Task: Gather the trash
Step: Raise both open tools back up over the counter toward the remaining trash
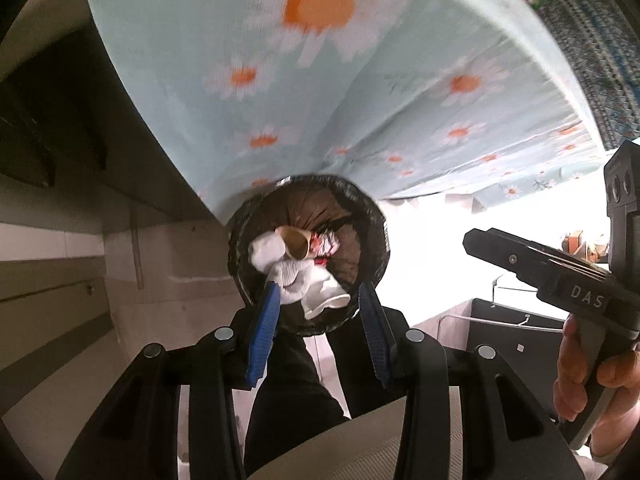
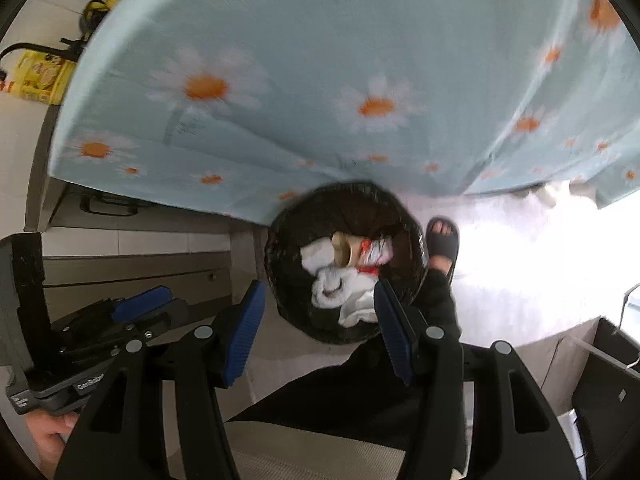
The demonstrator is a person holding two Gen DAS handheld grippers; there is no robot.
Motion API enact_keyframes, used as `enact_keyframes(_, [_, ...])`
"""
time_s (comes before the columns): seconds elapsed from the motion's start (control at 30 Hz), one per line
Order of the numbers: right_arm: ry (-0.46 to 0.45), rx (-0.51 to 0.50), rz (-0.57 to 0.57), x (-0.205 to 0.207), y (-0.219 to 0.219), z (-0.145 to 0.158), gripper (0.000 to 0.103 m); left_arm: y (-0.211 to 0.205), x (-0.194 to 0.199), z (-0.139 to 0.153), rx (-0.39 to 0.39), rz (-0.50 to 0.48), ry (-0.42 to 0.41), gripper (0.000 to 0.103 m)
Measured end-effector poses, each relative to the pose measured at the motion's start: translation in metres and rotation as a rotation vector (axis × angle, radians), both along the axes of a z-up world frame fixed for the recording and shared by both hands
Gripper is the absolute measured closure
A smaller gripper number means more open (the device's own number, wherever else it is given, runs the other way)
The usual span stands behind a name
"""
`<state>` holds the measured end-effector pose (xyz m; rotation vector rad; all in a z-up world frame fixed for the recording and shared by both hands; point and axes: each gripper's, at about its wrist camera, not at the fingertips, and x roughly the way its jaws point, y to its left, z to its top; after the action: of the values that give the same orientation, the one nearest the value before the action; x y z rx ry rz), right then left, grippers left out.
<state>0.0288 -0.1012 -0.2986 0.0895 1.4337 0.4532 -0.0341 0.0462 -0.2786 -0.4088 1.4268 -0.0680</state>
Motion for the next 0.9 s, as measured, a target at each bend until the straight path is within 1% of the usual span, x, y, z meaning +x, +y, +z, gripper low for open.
enact_keyframes(0.03, [-0.038,-0.013,0.012,-0.001,0.002,0.01,0.046,0.001,0.0,0.005,0.003,0.0,-0.011,0.063])
enact_keyframes(0.07, [-0.056,-0.009,0.015,-0.002,0.003,0.016,0.046,0.002,-0.001,0.011,0.005,-0.003,-0.025,0.063])
enact_keyframes(0.23, [-0.121,0.023,0.019,-0.005,0.002,0.052,0.046,0.002,-0.002,0.037,0.019,-0.023,-0.076,0.063])
enact_keyframes(0.4, [-0.195,0.049,0.011,-0.007,-0.004,0.092,0.046,-0.002,0.0,0.078,0.03,-0.054,-0.165,0.063])
enact_keyframes(0.43, [-0.217,0.049,0.011,-0.007,-0.006,0.101,0.046,-0.003,0.001,0.083,0.033,-0.058,-0.178,0.061])
enact_keyframes(0.47, [-0.235,0.05,0.011,-0.007,-0.008,0.109,0.046,-0.003,0.002,0.093,0.045,-0.063,-0.203,0.051])
enact_keyframes(0.5, [-0.257,0.053,0.011,-0.006,-0.01,0.117,0.046,-0.003,0.004,0.101,0.052,-0.063,-0.227,0.047])
enact_keyframes(0.6, [-0.306,0.062,0.009,-0.002,-0.017,0.137,0.046,0.0,0.012,0.119,0.053,-0.055,-0.268,0.047])
enact_keyframes(0.63, [-0.329,0.066,0.007,0.0,-0.02,0.146,0.045,0.0,0.015,0.126,0.054,-0.057,-0.283,0.047])
enact_keyframes(0.7, [-0.364,0.072,0.005,0.004,-0.024,0.158,0.037,0.0,0.019,0.136,0.059,-0.059,-0.31,0.047])
enact_keyframes(0.73, [-0.387,0.06,-0.003,0.008,-0.027,0.163,0.037,0.002,0.021,0.141,0.06,-0.059,-0.317,0.047])
enact_keyframes(0.83, [-0.409,0.059,-0.005,0.022,-0.034,0.175,0.037,0.001,0.032,0.154,0.066,-0.059,-0.349,0.047])
enact_keyframes(0.9, [-0.424,0.055,-0.009,0.032,-0.039,0.181,0.033,0.0,0.041,0.159,0.069,-0.063,-0.362,0.047])
